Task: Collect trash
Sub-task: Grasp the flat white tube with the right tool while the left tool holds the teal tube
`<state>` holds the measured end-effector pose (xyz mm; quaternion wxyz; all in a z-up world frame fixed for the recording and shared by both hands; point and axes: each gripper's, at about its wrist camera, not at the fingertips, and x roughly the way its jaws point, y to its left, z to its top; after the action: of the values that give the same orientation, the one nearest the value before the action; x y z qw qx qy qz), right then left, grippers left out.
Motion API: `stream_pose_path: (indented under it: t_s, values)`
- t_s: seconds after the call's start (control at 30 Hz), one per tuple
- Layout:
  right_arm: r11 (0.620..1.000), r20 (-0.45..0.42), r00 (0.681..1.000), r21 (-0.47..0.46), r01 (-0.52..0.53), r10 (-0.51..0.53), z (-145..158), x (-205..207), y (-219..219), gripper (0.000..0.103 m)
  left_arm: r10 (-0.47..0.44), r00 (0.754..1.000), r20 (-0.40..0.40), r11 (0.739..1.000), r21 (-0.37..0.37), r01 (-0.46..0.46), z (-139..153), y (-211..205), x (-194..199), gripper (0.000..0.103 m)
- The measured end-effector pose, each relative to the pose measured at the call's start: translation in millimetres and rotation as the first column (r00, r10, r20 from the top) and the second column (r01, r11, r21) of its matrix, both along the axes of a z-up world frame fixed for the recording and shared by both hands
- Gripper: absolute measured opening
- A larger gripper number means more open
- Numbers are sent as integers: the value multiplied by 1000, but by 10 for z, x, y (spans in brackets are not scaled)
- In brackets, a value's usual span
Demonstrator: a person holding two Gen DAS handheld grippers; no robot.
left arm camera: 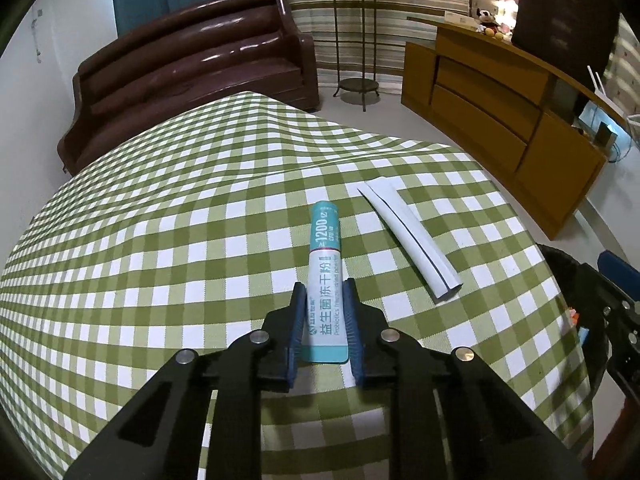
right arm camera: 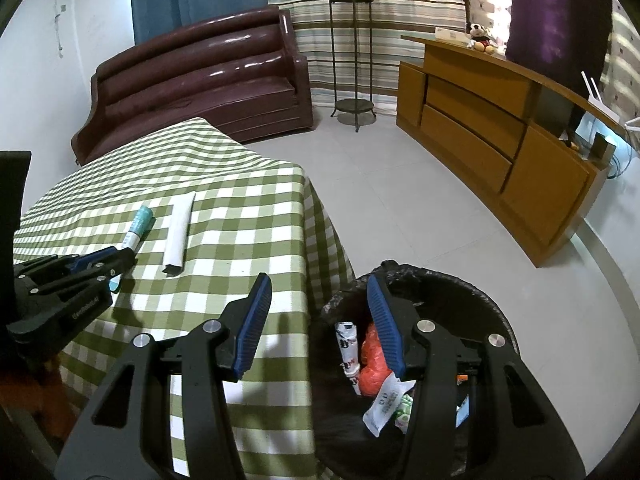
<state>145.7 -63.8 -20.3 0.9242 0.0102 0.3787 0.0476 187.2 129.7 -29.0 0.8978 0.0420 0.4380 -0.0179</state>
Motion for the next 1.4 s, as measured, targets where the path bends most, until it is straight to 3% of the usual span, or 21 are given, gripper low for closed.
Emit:
stream_pose_path:
  t_s: [0.37,1.0,1.2,1.4]
  values:
    - [998,1,998,-22,-62,62,54,42,381,49,57,998,25,998,2,-57,73,295,-148,19]
    - [979,-50,982,-78,-187,184,41,358,1157,47,219,974,50,976,0,-220,154,1223,-388,19]
    - [974,-111,976,-103,-200,189,-72,526,1286,38,240,969,50,971,-11,-240,157,1286,-351,19]
    - [972,-131,972,-112,-208,193,-102,602,1334,21,238,970,47,971,-23,-237,132,1318,-340,19]
